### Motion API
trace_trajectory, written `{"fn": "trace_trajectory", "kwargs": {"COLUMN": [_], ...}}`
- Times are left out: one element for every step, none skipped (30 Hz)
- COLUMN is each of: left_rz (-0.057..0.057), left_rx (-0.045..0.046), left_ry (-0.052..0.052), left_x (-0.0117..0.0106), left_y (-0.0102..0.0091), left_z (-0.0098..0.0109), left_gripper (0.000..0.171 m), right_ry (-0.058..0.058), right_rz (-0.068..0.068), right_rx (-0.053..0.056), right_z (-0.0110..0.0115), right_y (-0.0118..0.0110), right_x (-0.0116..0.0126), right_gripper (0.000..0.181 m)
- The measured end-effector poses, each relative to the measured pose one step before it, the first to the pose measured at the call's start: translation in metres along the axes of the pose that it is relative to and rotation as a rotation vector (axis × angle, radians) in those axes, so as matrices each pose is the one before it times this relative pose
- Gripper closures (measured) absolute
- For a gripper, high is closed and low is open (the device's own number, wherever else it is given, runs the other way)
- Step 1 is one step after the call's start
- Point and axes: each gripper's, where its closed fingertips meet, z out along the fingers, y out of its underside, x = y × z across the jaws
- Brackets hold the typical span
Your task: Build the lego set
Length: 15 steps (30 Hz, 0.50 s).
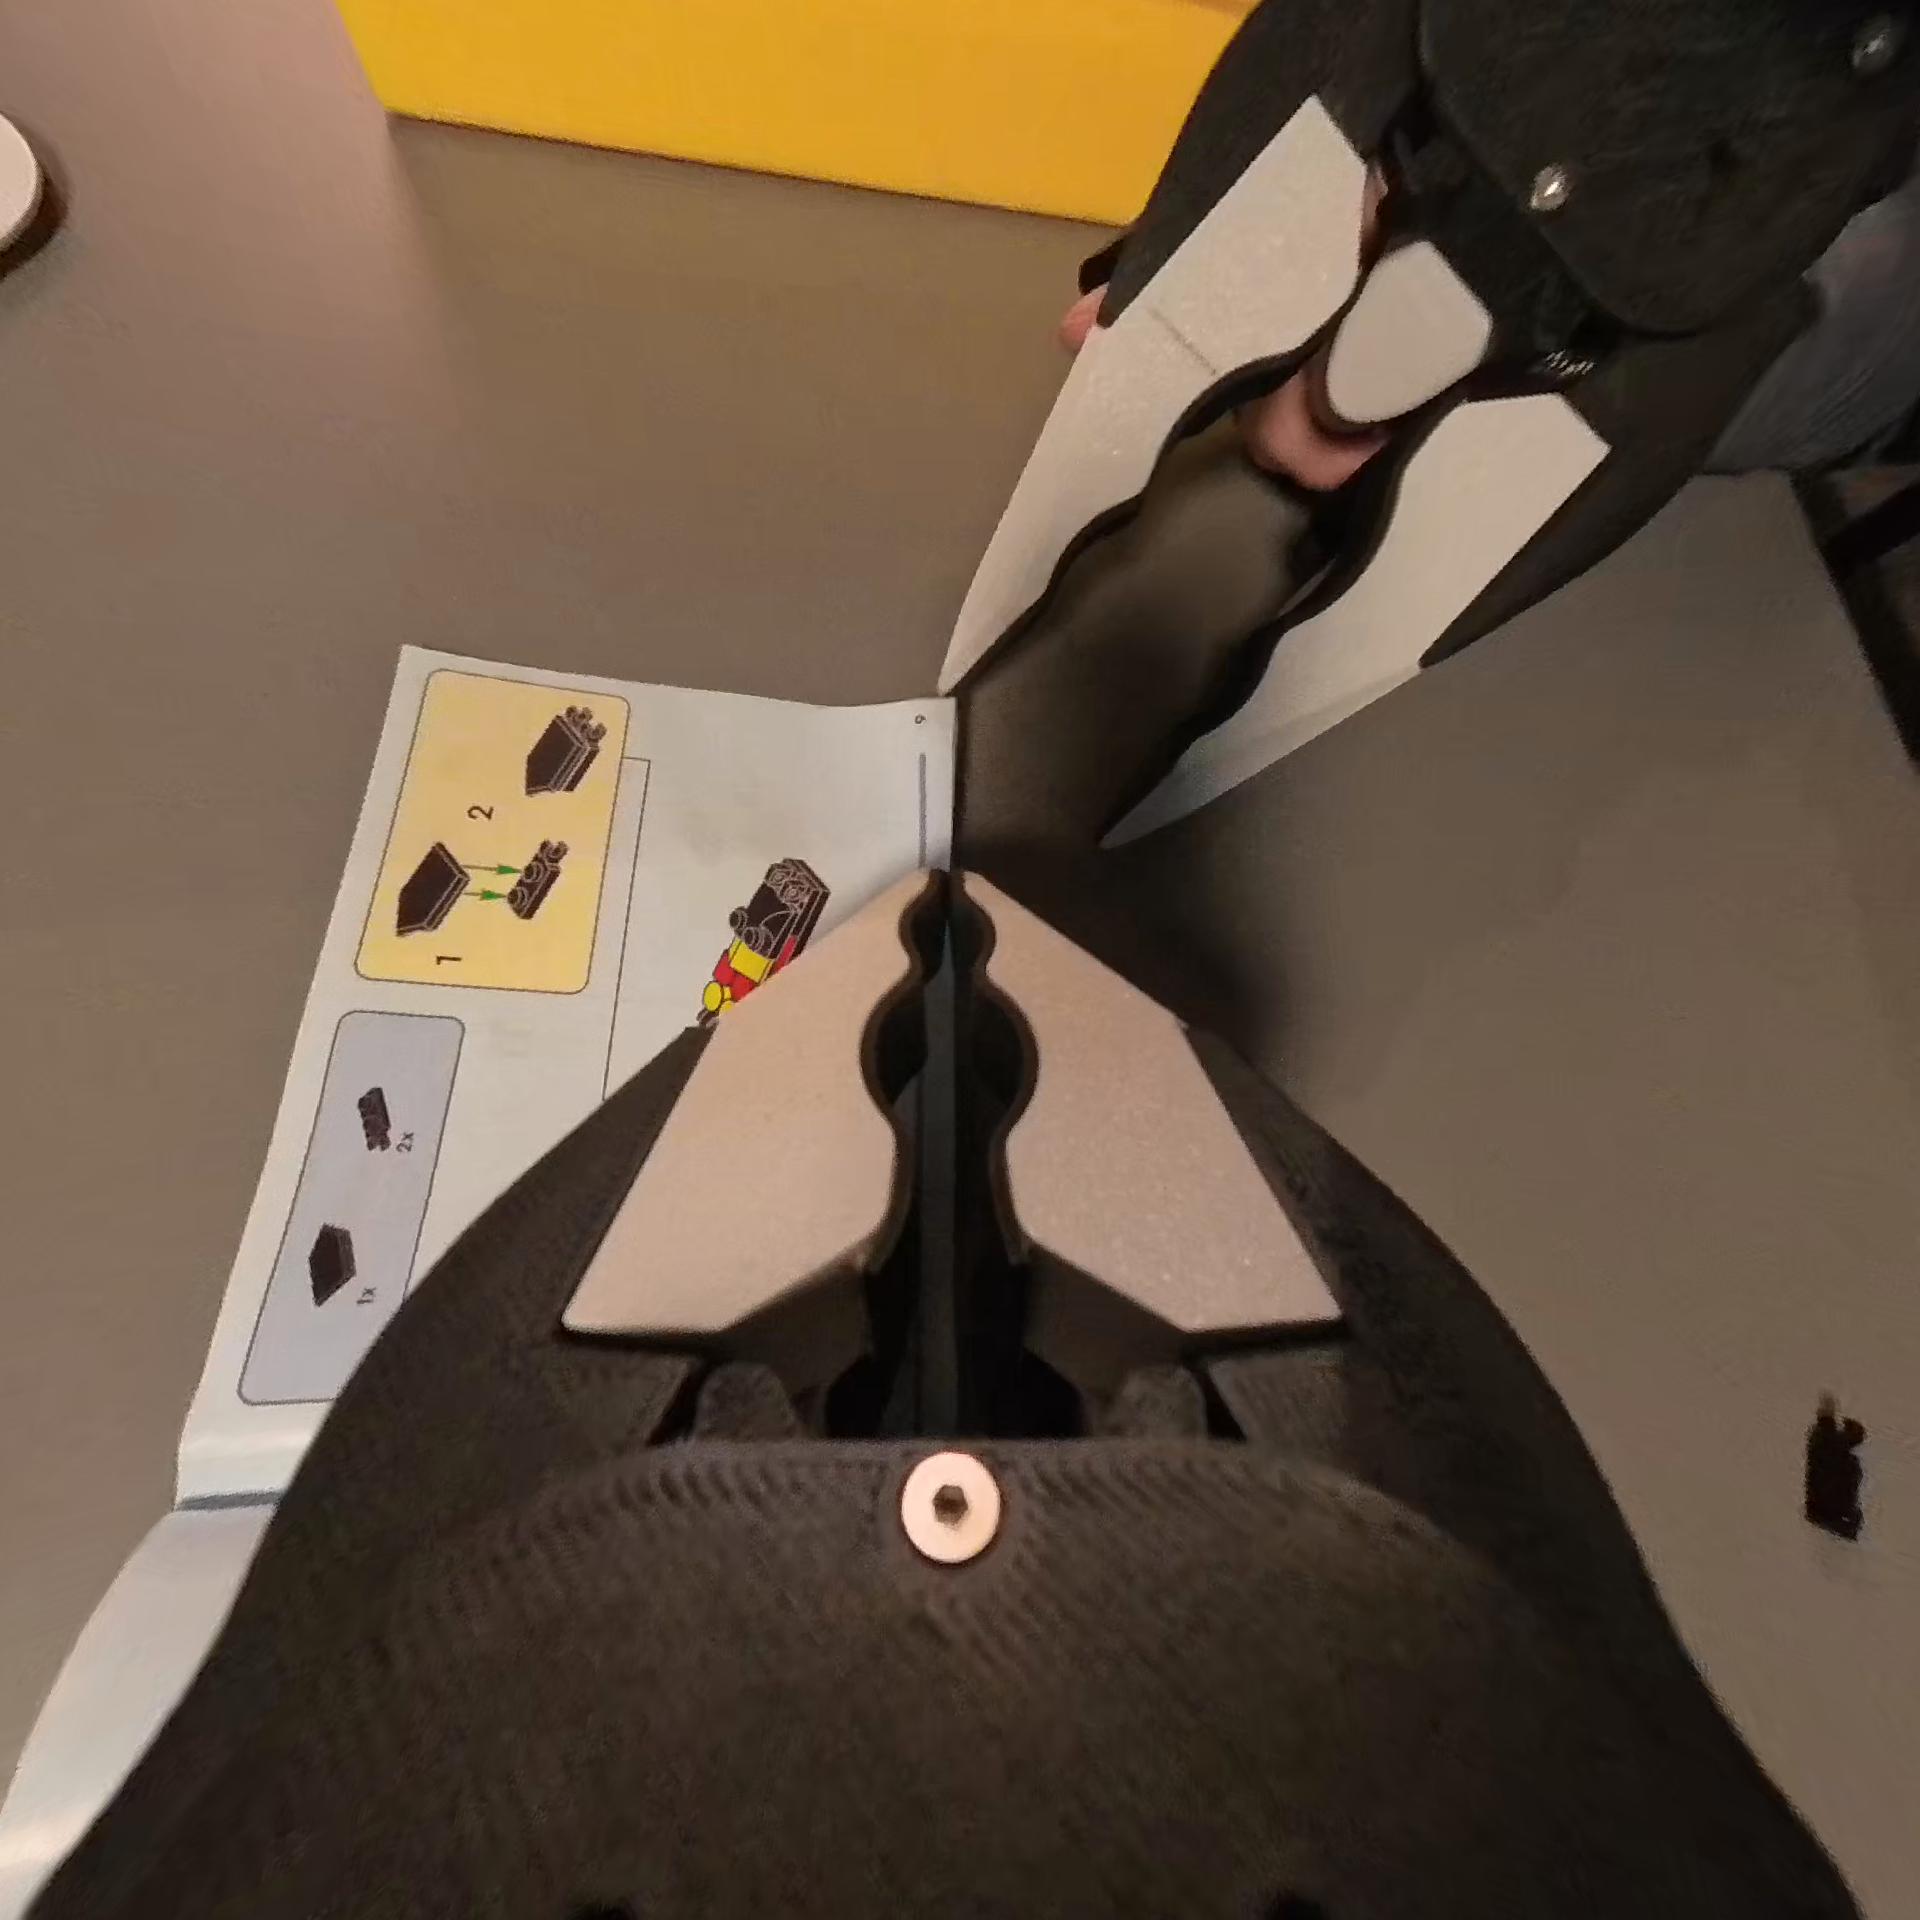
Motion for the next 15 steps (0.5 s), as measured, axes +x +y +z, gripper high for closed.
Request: {"fn": "trace_trajectory", "kwargs": {"left_rz": [-0.0119,-0.0116,-0.0115,-0.0105,-0.0076,-0.0056,-0.0032,-0.0011,0.0006,0.0011,0.0012,0.0007,0.0002,-0.0002,-0.0007], "left_rx": [0.00613,0.00797,0.00844,0.00698,0.00444,0.00273,0.00149,-0.00038,-0.00278,-0.0028,-0.00274,-0.00262,-0.00167,-0.00058,-0.00026], "left_ry": [0.0133,0.012,0.0123,0.0109,0.0111,0.0088,0.0052,0.0034,0.0018,-0.0009,-0.0014,-0.0001,0.0008,0.0009,0.0005], "left_x": [0.00044,0.00042,0.00042,0.00031,0.00066,0.00052,0.00039,0.00031,0.00024,0.0,-0.00004,0.0001,0.00013,0.00014,0.0], "left_y": [-0.0008,-0.00093,-0.00099,-0.00087,-0.00054,-0.00029,-0.00023,0.00006,0.0003,0.00028,0.00036,0.00029,0.00014,0.00008,0.00002], "left_z": [-0.00069,-0.00088,-0.00095,-0.00079,-0.00055,-0.00036,-0.00019,0.0,0.00012,0.00025,0.00015,0.00019,0.0002,-0.00004,-0.00007], "left_gripper": [0.171,0.171,0.171,0.171,0.171,0.171,0.171,0.171,0.171,0.171,0.171,0.171,0.171,0.171,0.171], "right_ry": [0.0018,0.0011,0.0024,0.0025,0.0025,0.0046,0.0035,0.0029,0.0053,0.004,0.0039,0.0041,0.001,0.0015,0.0028], "right_rz": [-0.0022,-0.0039,-0.0058,-0.0075,-0.0086,-0.0078,-0.0076,-0.0065,-0.004,-0.0013,0.0025,0.0045,0.0047,0.0052,0.0037], "right_rx": [0.0009,0.0014,0.0022,0.0027,0.0029,0.0035,0.005,0.0067,0.0085,0.0094,0.0079,0.0091,0.0099,0.0081,0.0094], "right_z": [0.0,0.00001,0.00001,0.00009,-0.00002,-0.00004,-0.00014,-0.00028,-0.00048,-0.00062,-0.00056,-0.00063,-0.0007,-0.00061,-0.00061], "right_y": [-0.00016,-0.00026,-0.00042,-0.00058,-0.00059,-0.0006,-0.00091,-0.00104,-0.00125,-0.00134,-0.00112,-0.00119,-0.00135,-0.001,-0.0013], "right_x": [0.00001,-0.00016,-0.00025,-0.00031,-0.00052,-0.00008,-0.00021,-0.00013,0.00029,0.00046,0.00066,0.00099,0.00057,0.00065,0.00077], "right_gripper": [0.142,0.142,0.142,0.142,0.142,0.142,0.142,0.142,0.142,0.142,0.142,0.141,0.141,0.141,0.141]}}
